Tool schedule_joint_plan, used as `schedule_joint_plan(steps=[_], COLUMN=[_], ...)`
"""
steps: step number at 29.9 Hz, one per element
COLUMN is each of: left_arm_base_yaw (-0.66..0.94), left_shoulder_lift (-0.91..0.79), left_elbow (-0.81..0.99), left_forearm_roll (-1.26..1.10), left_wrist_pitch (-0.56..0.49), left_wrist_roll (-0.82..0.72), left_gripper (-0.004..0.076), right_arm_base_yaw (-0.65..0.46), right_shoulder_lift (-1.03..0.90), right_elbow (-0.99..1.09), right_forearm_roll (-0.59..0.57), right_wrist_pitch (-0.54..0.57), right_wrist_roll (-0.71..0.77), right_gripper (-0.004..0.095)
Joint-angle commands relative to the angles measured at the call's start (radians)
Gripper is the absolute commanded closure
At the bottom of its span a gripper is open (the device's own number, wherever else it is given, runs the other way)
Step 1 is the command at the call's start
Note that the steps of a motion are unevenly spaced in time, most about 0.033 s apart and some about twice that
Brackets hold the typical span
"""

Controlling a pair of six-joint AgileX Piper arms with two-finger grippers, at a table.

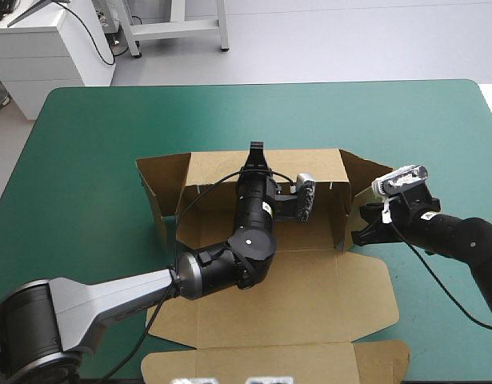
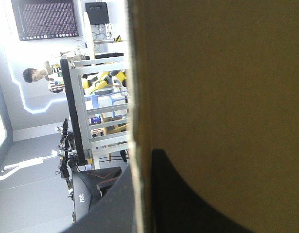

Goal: Fold the box

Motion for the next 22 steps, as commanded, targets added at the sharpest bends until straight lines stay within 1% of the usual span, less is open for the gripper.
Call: schedule_joint_plan(steps=[1,2,5,7,10,11,14,17,20,22], left_arm_base_yaw=[-0.005,-0.005,-0.005,-0.005,-0.005,-0.005,-0.005,-0.005,-0.005,-0.005], left_shoulder_lift=[-0.051,-0.051,-0.051,-0.051,-0.051,-0.051,-0.051,-0.051,-0.051,-0.051], left_elbow=[-0.025,-0.025,-0.025,-0.025,-0.025,-0.025,-0.025,-0.025,-0.025,-0.025], left_forearm_roll=[0.070,0.070,0.070,0.070,0.073,0.073,0.073,0.073,0.073,0.073], left_wrist_pitch=[0.029,0.029,0.029,0.029,0.029,0.028,0.028,0.028,0.028,0.029], left_wrist_roll=[-0.011,-0.011,-0.011,-0.011,-0.011,-0.011,-0.011,-0.011,-0.011,-0.011], left_gripper=[0.0731,0.0731,0.0731,0.0731,0.0731,0.0731,0.0731,0.0731,0.0731,0.0731], right_arm_base_yaw=[-0.008,-0.008,-0.008,-0.008,-0.008,-0.008,-0.008,-0.008,-0.008,-0.008], right_shoulder_lift=[-0.027,-0.029,-0.021,0.000,0.057,0.085,0.179,0.301,0.408,0.467], right_elbow=[-0.051,-0.074,-0.177,-0.285,-0.469,-0.537,-0.735,-0.901,-1.034,-1.105], right_forearm_roll=[0.019,0.007,-0.096,-0.189,-0.309,-0.343,-0.396,-0.411,-0.411,-0.419], right_wrist_pitch=[-0.016,-0.005,0.070,0.156,0.283,0.323,0.438,0.551,0.629,0.647], right_wrist_roll=[0.088,0.129,0.310,0.404,0.502,0.520,0.548,0.559,0.567,0.579], right_gripper=[0.0890,0.0931,0.0923,0.0923,0.0923,0.0923,0.0923,0.0923,0.0923,0.0923])
